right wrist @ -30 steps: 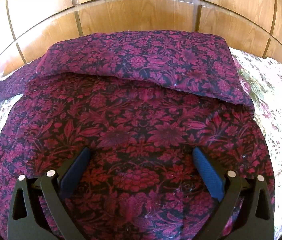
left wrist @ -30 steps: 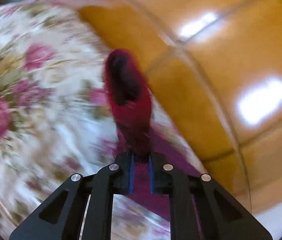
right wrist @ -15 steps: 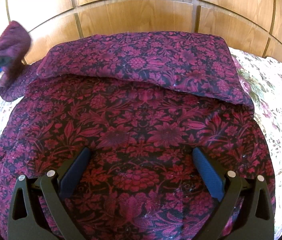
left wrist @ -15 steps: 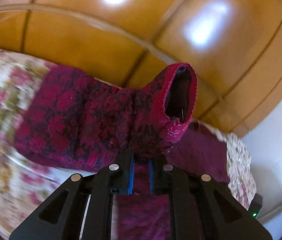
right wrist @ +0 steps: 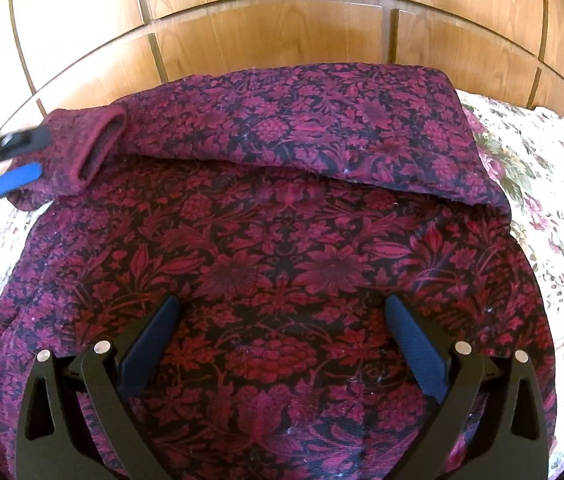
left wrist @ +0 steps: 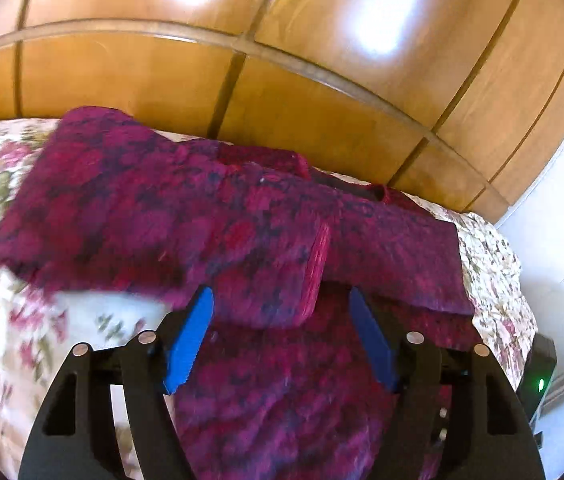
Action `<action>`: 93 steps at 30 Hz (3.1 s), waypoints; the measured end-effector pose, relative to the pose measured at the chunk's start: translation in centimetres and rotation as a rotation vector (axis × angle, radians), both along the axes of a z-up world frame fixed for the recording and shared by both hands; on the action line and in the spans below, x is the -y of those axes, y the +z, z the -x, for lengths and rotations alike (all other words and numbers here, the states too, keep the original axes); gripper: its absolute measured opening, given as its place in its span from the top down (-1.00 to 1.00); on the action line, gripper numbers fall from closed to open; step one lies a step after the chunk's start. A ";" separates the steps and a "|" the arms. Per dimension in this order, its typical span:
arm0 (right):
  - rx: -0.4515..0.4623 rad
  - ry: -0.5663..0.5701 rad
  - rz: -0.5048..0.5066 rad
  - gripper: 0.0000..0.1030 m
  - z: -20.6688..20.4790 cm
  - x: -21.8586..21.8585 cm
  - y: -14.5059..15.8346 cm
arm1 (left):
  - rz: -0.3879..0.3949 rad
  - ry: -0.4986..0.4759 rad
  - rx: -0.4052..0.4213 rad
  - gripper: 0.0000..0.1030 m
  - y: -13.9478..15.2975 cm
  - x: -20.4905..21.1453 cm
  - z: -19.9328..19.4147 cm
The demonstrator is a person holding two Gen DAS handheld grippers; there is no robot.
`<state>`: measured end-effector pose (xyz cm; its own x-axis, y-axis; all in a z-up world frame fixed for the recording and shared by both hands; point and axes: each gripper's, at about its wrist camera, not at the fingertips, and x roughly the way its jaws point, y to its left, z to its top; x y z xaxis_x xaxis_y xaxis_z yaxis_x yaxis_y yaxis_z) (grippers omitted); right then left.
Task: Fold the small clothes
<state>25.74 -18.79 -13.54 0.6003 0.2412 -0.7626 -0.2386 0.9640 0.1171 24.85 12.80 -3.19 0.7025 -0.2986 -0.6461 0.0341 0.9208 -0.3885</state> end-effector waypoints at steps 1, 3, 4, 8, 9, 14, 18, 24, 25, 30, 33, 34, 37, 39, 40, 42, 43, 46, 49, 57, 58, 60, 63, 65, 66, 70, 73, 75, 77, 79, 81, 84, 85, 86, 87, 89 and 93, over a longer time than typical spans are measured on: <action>-0.006 0.004 -0.023 -0.96 -0.2 0.4 0.3 | 0.010 0.000 0.005 -0.35 -0.1 -0.1 0.9; -0.013 0.002 -0.086 -0.84 -0.5 0.8 1.2 | 0.022 0.004 0.009 -0.35 -0.5 -0.3 3.0; -0.018 0.014 -0.131 -0.76 -0.7 0.8 1.8 | 0.020 0.008 0.014 -0.35 -0.7 -0.3 4.0; -0.052 0.109 -0.289 -0.39 -2.6 -2.3 3.7 | 0.052 0.005 -0.006 -0.35 -2.2 -0.1 6.9; -0.076 0.144 -0.331 -0.39 -3.4 -3.7 3.9 | 0.061 -0.004 -0.018 -0.35 -2.6 0.1 7.4; -0.208 0.218 -0.431 -0.37 -7.9 -10.6 3.1 | 0.037 -0.021 -0.039 -0.35 -4.2 0.7 8.5; -0.244 0.188 -0.398 0.27 -10.1 -14.4 2.3 | 0.034 -0.017 -0.039 -0.35 -5.1 0.7 8.6; -0.054 0.273 -0.299 0.77 -7.4 -15.6 8.4 | 0.054 -0.017 -0.036 -0.35 -6.0 0.4 8.5; -0.007 0.286 -0.287 0.78 -6.8 -15.2 9.9 | 0.055 -0.016 -0.034 -0.35 -6.3 0.3 8.8; 0.180 0.261 -0.232 0.80 -5.5 -12.5 16.2 | 0.044 -0.017 -0.031 -0.35 -6.3 0.6 9.0; 0.249 0.192 -0.182 0.81 -5.9 -9.5 18.1 | 0.043 -0.019 -0.031 -0.35 -6.4 0.9 8.9; 0.252 0.153 -0.169 0.81 -6.4 -8.1 18.2 | 0.041 -0.019 -0.030 -0.35 -6.4 0.9 9.0; 0.250 0.051 -0.127 0.83 -7.8 -4.6 17.6 | 0.033 -0.019 -0.029 -0.35 -6.5 1.0 8.7; 0.231 -0.016 -0.116 0.84 -8.5 -2.5 16.8 | 0.031 -0.020 -0.029 -0.35 -6.6 1.1 8.8; 0.216 -0.057 -0.111 0.84 -9.1 -1.0 16.0 | 0.031 -0.019 -0.028 -0.35 -6.5 1.1 8.8; 0.187 -0.124 -0.100 0.86 -10.0 1.1 14.5 | 0.029 -0.019 -0.028 -0.35 -6.5 1.1 8.8; 0.171 -0.149 -0.104 0.87 -10.2 2.0 13.8 | 0.028 -0.019 -0.027 -0.35 -6.5 1.1 8.8; 0.122 -0.228 -0.111 0.89 -11.2 5.1 11.4 | 0.022 -0.019 -0.027 -0.35 -6.6 1.2 8.9; 0.076 -0.280 -0.127 0.91 -11.2 8.4 9.5 | 0.017 -0.020 -0.027 -0.35 -6.6 1.3 8.8; -0.027 -0.315 -0.183 0.84 -11.5 11.1 5.2 | 0.000 -0.022 -0.040 -0.35 -5.8 1.3 8.8; -0.026 -0.317 -0.197 0.79 -11.4 11.4 5.2 | 0.004 -0.026 -0.048 -0.35 -5.4 1.2 8.7; -0.015 -0.324 -0.203 0.41 -11.0 12.0 5.5 | 0.046 -0.025 -0.054 -0.35 -4.5 0.3 8.5; 0.030 -0.319 -0.176 0.23 -9.9 12.4 6.7 | 0.120 0.013 -0.039 -0.35 -3.1 -2.3 7.8; 0.069 -0.293 -0.160 0.23 -9.0 11.9 7.9 | 0.141 0.055 -0.031 -0.35 -2.6 -4.0 6.9; 0.082 -0.276 -0.156 0.20 -8.7 11.5 8.3 | 0.133 0.090 -0.030 -0.35 -2.4 -5.1 6.2; 0.115 -0.163 -0.104 0.06 -8.5 8.2 9.1 | 0.093 0.168 -0.040 -0.35 -2.0 -7.7 3.2; 0.104 -0.131 -0.069 0.00 -9.2 6.2 8.5 | 0.058 0.186 -0.053 -0.35 -1.7 -8.4 0.6; 0.089 -0.134 -0.062 0.00 -10.0 5.8 7.6 | 0.041 0.190 -0.047 -0.35 -1.2 -8.5 -0.8; 0.072 -0.149 -0.045 0.00 -10.7 5.7 6.8 | 0.037 0.183 -0.013 -0.35 -0.3 -8.3 -2.1; 0.055 -0.169 -0.032 0.00 -11.4 6.1 5.8 | 0.014 0.167 0.025 -0.35 0.4 -7.6 -3.3; 0.048 -0.180 -0.030 0.00 -11.9 6.5 4.9 | -0.019 0.135 0.058 -0.32 1.3 -6.5 -4.6; 0.052 -0.183 -0.023 -0.02 -12.1 6.6 4.3 | -0.072 0.074 0.087 -0.13 2.0 -4.3 -6.9; 0.056 -0.181 -0.011 -0.02 -12.2 6.5 4.1 | -0.085 0.059 0.091 -0.04 2.0 -3.6 -7.5; 0.058 -0.178 -0.001 -0.03 -12.2 6.4 3.9 | -0.105 0.036 0.097 -0.01 2.0 -2.7 -8.5; 0.061 -0.176 0.008 -0.04 -12.3 6.2 3.8 | -0.116 0.023 0.095 -0.01 1.9 -2.1 -9.2; 0.065 -0.173 0.023 -0.05 -12.1 6.1 3.6 | -0.135 -0.005 0.073 0.01 1.4 -0.9 -10.9; 0.066 -0.172 0.000 -0.04 -12.1 6.8 3.0 | -0.174 0.003 -0.039 0.09 -2.0 -0.1 -14.0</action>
